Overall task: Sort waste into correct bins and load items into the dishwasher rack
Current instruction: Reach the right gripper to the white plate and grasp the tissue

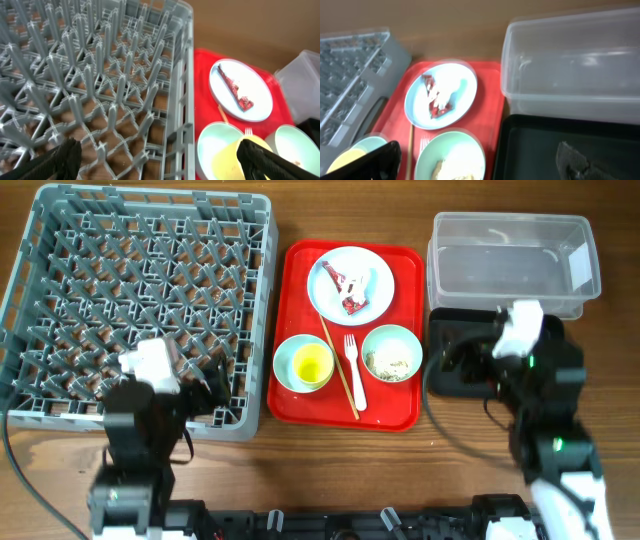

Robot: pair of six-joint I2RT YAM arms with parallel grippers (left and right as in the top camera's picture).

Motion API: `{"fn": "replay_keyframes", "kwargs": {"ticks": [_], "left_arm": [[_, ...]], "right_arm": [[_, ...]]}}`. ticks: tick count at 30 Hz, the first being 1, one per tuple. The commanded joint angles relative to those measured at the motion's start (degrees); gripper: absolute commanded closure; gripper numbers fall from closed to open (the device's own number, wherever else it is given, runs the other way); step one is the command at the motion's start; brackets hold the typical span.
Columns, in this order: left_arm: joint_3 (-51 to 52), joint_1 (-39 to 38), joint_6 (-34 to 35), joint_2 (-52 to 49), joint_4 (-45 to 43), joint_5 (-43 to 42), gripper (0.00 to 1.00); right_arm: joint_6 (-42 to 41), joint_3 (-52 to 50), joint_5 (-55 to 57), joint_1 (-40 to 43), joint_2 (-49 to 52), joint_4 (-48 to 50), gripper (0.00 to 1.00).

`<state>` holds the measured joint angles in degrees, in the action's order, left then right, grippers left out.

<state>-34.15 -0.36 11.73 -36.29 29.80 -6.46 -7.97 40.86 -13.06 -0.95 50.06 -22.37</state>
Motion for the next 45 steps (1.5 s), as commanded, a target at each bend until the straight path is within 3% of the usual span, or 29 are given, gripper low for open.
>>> {"fn": "replay_keyframes", "kwargs": {"ticks": [1, 4, 6, 9, 13, 21, 27, 32, 36, 45], "left_arm": [[-9.86, 0.22, 0.5, -9.27, 8.04, 0.57, 0.0], [-15.08, 0.22, 0.52, -14.53, 13.68, 0.55, 0.0], [-17.25, 0.22, 0.52, -16.81, 15.39, 0.55, 0.0], [-17.84, 0.22, 0.55, -17.9, 15.52, 0.55, 0.0], [-17.84, 0.22, 0.81, -17.99, 15.5, 0.48, 0.0], [-17.84, 0.22, 0.76, -17.99, 14.99, 0.5, 0.0], [-17.84, 0.22, 0.76, -17.99, 14.16, 0.5, 0.0], [-17.84, 0.22, 0.76, -17.99, 14.19, 0.5, 0.0], [-17.84, 0.22, 0.76, -17.99, 14.19, 0.52, 0.0], [-17.84, 0.22, 0.76, -17.99, 14.21, 0.52, 0.0]], "right_arm": [[3.69, 12.63, -5.01, -0.22, 10.23, -9.7, 0.0], [7.91, 21.62, -4.44, -0.22, 17.27, -18.23, 0.0], [6.32, 25.16, -5.09, -0.22, 20.24, -19.93, 0.0], [1.14, 26.47, -7.08, -0.22, 21.99, -20.98, 0.0], [3.39, 26.47, -13.64, -0.22, 22.14, -17.88, 0.0], [1.14, 32.06, -5.53, -4.39, 25.66, -19.02, 0.0], [3.06, 51.36, 4.15, -11.34, 38.84, -26.56, 0.0], [5.2, 63.45, 7.26, -14.62, 50.18, -25.0, 0.0], [4.5, 64.63, 8.37, -16.52, 56.81, -21.0, 0.0], [-5.77, 64.61, 11.37, -18.82, 71.08, -20.02, 0.0]]}}
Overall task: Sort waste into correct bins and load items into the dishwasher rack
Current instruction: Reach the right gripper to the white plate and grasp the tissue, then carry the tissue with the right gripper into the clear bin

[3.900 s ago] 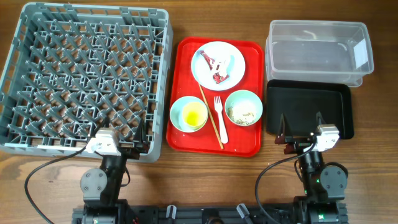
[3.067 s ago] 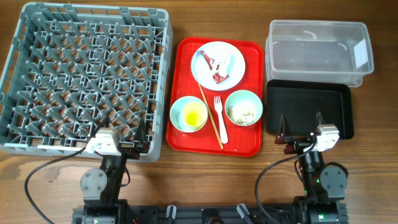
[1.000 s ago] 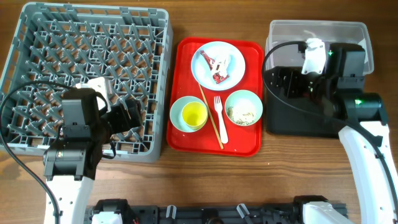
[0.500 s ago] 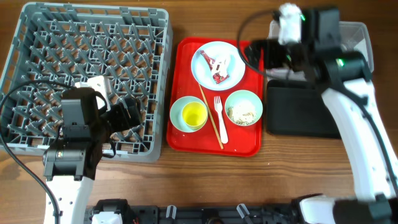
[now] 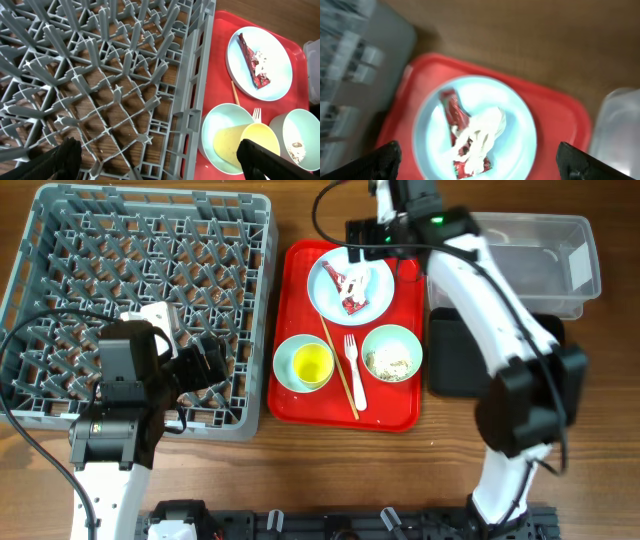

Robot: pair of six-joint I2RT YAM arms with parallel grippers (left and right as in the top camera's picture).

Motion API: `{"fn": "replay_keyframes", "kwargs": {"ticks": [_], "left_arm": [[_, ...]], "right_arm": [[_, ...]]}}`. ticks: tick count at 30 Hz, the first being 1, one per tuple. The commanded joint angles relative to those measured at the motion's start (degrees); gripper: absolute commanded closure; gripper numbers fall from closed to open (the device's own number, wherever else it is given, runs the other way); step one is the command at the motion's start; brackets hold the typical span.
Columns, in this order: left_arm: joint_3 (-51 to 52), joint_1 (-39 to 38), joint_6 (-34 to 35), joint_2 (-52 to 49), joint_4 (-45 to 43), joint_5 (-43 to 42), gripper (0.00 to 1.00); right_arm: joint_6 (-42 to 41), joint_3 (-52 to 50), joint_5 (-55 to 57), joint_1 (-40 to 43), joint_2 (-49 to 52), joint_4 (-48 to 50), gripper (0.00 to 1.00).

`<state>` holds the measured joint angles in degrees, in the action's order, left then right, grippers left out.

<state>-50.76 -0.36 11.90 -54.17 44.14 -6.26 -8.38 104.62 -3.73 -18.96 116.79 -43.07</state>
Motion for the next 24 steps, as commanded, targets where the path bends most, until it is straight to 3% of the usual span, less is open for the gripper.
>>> {"fn": "replay_keyframes", "kwargs": {"ticks": [1, 4, 13, 16, 18, 20, 24], "left_arm": [[-1.22, 0.22, 0.59, -0.11, -0.13, 0.31, 0.0], [-1.22, 0.22, 0.59, -0.13, -0.15, 0.33, 0.0], [-1.22, 0.22, 0.59, -0.13, -0.13, 0.33, 0.0], [-1.22, 0.22, 0.57, -0.13, -0.13, 0.33, 0.0], [-1.22, 0.22, 0.59, -0.13, -0.13, 0.33, 0.0], [-1.22, 0.22, 0.59, -0.13, -0.13, 0.33, 0.0], [-1.22, 0.22, 0.57, -0.13, -0.13, 0.33, 0.0]], "right_arm": [[-6.36, 0.85, 2.03, -1.01, 5.64, 0.94, 0.0], [-9.49, 0.85, 1.95, -1.6, 8.94, 1.9, 0.02], [-15.5, 0.79, 2.01, -3.06, 16.22, 2.14, 0.25], [-17.16, 0.79, 2.03, -3.06, 16.79, 2.03, 0.43], [-17.29, 0.81, 2.01, -3.06, 16.81, 1.84, 0.62], [-17.27, 0.81, 2.01, -3.04, 16.06, 1.16, 0.74], [-17.05, 0.83, 3.08, -2.38, 12.94, -0.76, 0.93]]}}
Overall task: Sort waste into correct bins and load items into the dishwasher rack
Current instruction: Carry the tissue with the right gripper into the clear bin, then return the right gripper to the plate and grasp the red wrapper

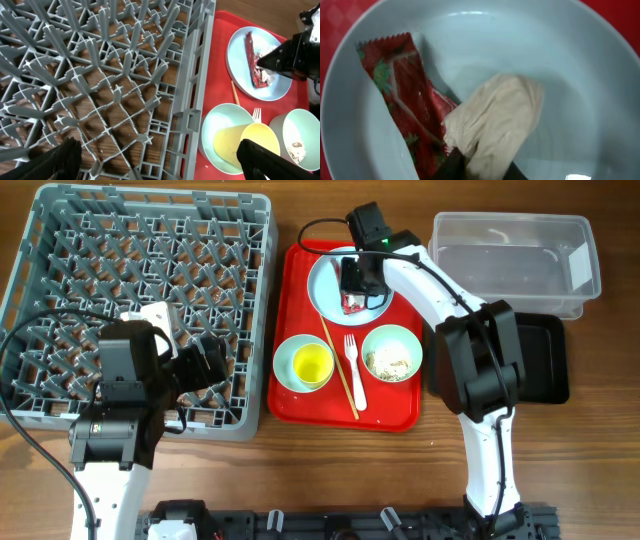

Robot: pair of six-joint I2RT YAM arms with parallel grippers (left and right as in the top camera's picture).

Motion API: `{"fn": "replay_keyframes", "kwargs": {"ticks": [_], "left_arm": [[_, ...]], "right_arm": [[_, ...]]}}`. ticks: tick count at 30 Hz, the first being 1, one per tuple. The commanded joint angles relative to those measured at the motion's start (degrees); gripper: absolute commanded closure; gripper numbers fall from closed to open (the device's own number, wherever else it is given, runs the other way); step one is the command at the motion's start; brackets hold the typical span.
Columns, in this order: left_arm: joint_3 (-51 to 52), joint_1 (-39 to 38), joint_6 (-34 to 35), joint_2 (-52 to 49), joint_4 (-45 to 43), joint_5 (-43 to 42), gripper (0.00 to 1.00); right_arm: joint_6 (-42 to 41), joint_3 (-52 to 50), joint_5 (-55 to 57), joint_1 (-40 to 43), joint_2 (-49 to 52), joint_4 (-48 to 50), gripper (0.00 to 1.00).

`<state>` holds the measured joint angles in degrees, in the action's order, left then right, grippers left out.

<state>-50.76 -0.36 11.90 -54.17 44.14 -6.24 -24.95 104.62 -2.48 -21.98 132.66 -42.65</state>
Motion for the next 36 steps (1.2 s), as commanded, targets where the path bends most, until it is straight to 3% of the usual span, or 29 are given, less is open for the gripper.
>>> {"fn": "replay_keyframes", "kwargs": {"ticks": [1, 7, 16, 20, 21, 22, 23, 28, 30, 36], "left_arm": [[-1.22, 0.22, 0.57, -0.13, -0.13, 0.31, 0.0], [-1.22, 0.22, 0.57, -0.13, -0.13, 0.31, 0.0], [-1.22, 0.22, 0.57, -0.13, -0.13, 0.31, 0.0], [-1.22, 0.22, 0.59, -0.11, -0.11, 0.31, 0.0], [-1.22, 0.22, 0.59, -0.11, -0.13, 0.31, 0.0], [-1.22, 0.22, 0.59, -0.11, -0.11, 0.31, 0.0], [-1.22, 0.22, 0.59, -0.11, -0.11, 0.31, 0.0], [-1.22, 0.22, 0.59, -0.11, -0.13, 0.31, 0.0], [-1.22, 0.22, 0.59, -0.11, -0.13, 0.31, 0.0], [-1.22, 0.22, 0.59, -0.13, -0.13, 0.31, 0.0]], "right_arm": [[-0.5, 0.83, 2.8, 1.03, -4.5, -2.19, 0.96], [0.2, 0.83, 8.0, 3.74, -14.43, -6.82, 0.95], [2.25, 0.81, 14.25, 14.21, -25.27, -11.06, 0.84], [2.29, 0.74, 11.3, 19.65, -24.39, -13.29, 0.64], [2.34, 0.74, 9.77, 20.59, -24.33, -12.92, 0.48], [2.49, 0.76, 6.38, 21.77, -24.35, -11.37, 0.15], [2.82, 0.76, 3.17, 22.16, -24.65, -10.25, 0.11], [8.5, 0.74, -16.5, 20.63, -25.0, -4.66, 0.1], [10.95, 0.68, -16.7, 18.4, -24.83, -4.98, 0.1], [30.03, -2.27, -13.33, 9.99, -22.8, -5.27, 0.07]]}}
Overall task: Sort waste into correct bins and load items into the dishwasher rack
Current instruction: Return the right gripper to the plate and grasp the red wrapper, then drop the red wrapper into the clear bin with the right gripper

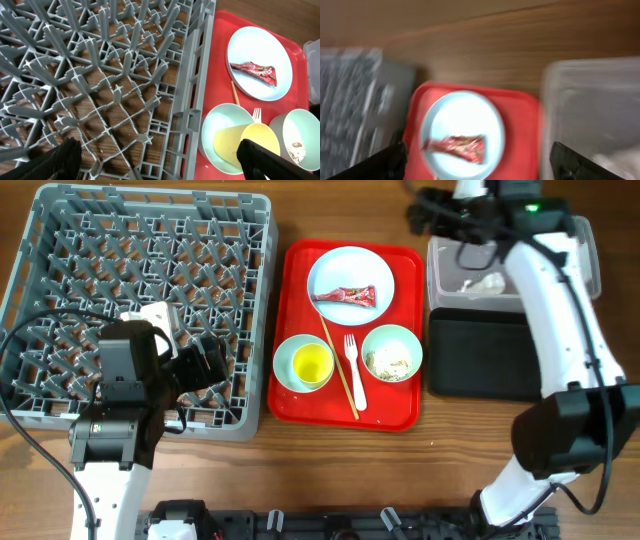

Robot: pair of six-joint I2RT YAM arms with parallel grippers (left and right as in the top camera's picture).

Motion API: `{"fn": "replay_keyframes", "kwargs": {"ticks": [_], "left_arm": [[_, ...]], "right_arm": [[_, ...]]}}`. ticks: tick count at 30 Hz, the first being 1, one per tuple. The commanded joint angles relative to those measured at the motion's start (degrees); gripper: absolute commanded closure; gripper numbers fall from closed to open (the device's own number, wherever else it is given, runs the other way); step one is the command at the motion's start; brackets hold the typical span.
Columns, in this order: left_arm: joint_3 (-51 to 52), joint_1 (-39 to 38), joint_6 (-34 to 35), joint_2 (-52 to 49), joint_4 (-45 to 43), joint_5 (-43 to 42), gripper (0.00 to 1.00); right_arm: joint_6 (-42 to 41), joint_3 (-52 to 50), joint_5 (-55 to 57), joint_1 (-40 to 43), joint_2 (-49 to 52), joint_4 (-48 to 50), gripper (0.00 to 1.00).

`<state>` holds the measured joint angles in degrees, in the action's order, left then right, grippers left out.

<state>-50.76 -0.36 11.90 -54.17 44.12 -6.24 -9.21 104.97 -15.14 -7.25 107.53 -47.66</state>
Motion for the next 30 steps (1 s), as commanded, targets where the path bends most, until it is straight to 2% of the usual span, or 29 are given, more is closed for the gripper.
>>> {"fn": "replay_keyframes", "kwargs": {"ticks": [1, 8, 13, 20, 30], "left_arm": [[-1.22, 0.22, 0.57, -0.13, -0.11, 0.31, 0.0], [-1.22, 0.22, 0.59, -0.13, -0.09, 0.31, 0.0], [-1.22, 0.22, 0.57, -0.13, -0.13, 0.31, 0.0], [-1.22, 0.22, 0.57, -0.13, -0.13, 0.31, 0.0], [-1.22, 0.22, 0.57, -0.13, -0.13, 0.31, 0.0]], "right_arm": [[16.81, -3.45, 1.31, -6.25, 2.89, -0.39, 0.07], [36.09, -7.58, 4.33, -13.68, 8.83, -0.59, 0.05], [36.81, -7.58, 9.35, -15.47, 13.46, 1.2, 0.0], [42.27, -7.58, 8.68, -15.47, 17.29, 2.43, 0.0], [43.74, -7.61, 5.2, -15.45, 20.55, 6.14, 0.0]]}}
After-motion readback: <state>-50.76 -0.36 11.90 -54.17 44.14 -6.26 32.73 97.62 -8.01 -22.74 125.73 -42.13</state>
